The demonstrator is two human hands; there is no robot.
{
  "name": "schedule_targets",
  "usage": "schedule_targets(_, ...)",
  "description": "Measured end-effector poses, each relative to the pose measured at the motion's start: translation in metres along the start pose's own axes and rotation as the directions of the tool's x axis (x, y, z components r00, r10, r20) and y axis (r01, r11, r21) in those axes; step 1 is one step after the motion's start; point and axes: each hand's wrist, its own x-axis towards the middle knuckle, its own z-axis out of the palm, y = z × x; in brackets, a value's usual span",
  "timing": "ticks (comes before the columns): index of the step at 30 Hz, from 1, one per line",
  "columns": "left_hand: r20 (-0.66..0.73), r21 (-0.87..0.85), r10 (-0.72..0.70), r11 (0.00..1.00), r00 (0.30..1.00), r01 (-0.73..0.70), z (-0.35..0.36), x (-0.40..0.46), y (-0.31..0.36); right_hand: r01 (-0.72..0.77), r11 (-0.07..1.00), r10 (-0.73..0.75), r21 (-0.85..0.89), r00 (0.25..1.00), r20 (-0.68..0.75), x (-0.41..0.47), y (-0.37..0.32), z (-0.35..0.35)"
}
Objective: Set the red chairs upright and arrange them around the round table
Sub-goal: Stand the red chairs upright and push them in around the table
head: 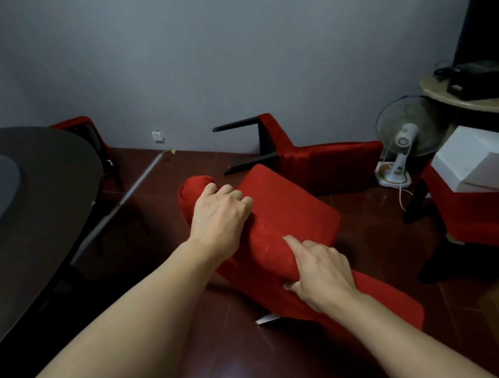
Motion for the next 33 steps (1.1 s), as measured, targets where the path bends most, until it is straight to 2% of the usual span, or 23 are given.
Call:
schedule_targets(9,-0.086,-0.080,-0.137,0.988,0.987,0.131,0.026,-0.002,-0.049,0.087,0.993,-0.088,-0.082,0.996,-0.012,0.048,-0.027,-0.006)
schedule_targets(22,0.052,-0.114,-0.392,0.911,0.918,0.396,0.043,-0.008,-0.112,0.261,0.957,-0.262,-0.123,0.965,0.014,0.117,-0.078,-0.011)
schedule_targets(30,0.021,-0.154,-0.499,0.855,0.866,0.496,0.050,-0.002,-0.120,0.354,0.928,-0.356,-0.121,0.935,0.003,0.150,-0.077,-0.010)
schedule_targets(33,0.050,-0.156,-0.534,0.831,0.844,0.534,0.050,-0.004,-0.121,0.391,0.913,-0.391,-0.116,0.920,0.017,0.158,-0.079,-0.009)
